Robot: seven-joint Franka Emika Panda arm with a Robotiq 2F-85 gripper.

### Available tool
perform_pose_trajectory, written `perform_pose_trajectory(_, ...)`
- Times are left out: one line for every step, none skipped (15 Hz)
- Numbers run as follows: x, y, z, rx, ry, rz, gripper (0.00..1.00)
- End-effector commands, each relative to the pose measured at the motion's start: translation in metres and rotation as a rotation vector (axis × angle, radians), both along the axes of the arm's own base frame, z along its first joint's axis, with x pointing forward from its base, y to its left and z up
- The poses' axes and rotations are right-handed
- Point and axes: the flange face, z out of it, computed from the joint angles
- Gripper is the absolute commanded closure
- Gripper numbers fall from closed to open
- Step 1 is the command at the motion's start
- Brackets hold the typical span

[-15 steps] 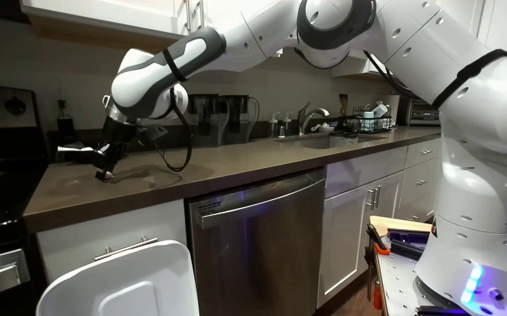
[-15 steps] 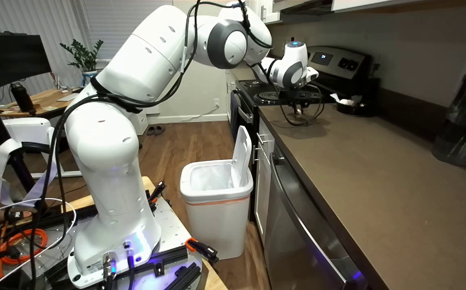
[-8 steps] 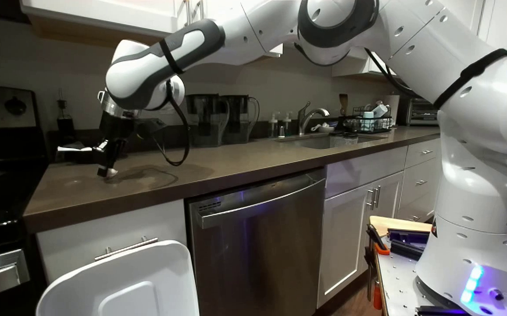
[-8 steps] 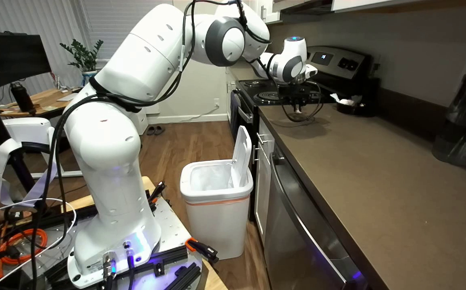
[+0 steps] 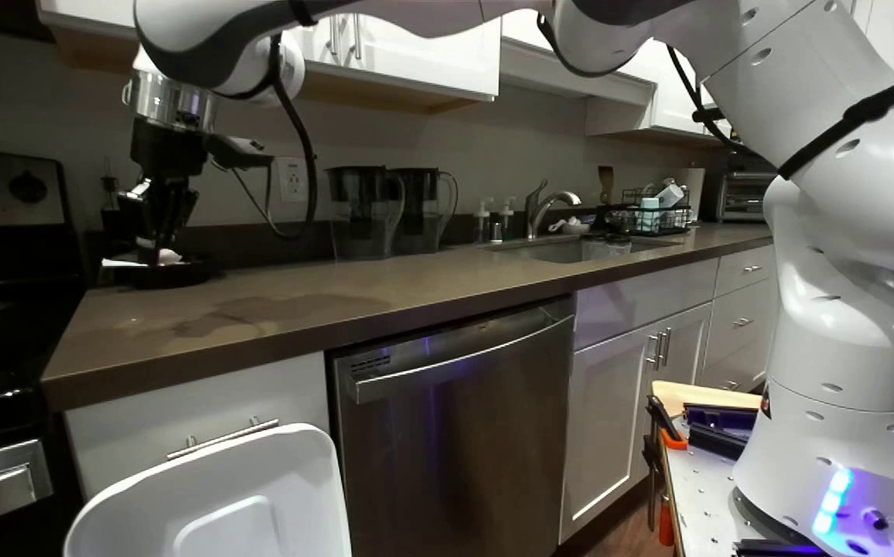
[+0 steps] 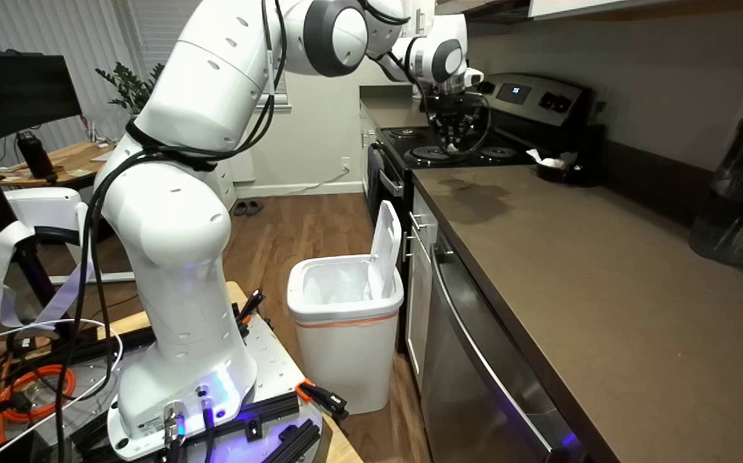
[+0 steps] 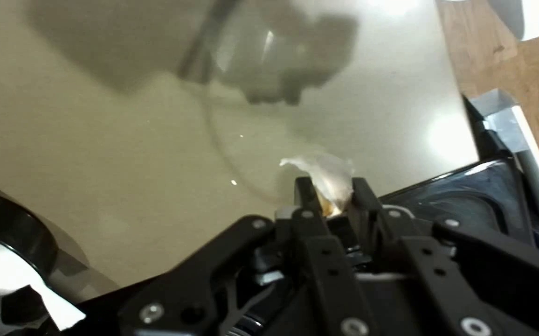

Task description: Remove the litter from the countertop and throw it in the trash

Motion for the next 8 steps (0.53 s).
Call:
perform_pose_trajectory(-0.044, 0.035, 0.027, -0.009, 0.063, -0.009, 0.89)
perform_pose_trajectory(-0.057, 0.047, 0.029, -0.018, 0.078, -0.015, 0.89)
perform_pose_trajectory(-0.07, 0.056, 0.031, -0.018, 0.097, -0.022, 0.89)
perform_pose_trajectory(-0.084, 0.065, 0.031, -0.017, 0.123, -0.031, 0.89)
perform_pose_trajectory(-0.099, 0.074, 0.031, -0.02, 0.147, -0.039, 0.89)
perform_pose_trajectory(-0.112, 0.082, 0.029, -0.021, 0.171, -0.045, 0.89)
perform_pose_trajectory(-0.126, 0.09, 0.027, -0.026, 0.19, -0.047, 0.89)
perform_pose_trajectory(-0.138, 0.096, 0.024, -0.029, 0.204, -0.047, 0.89)
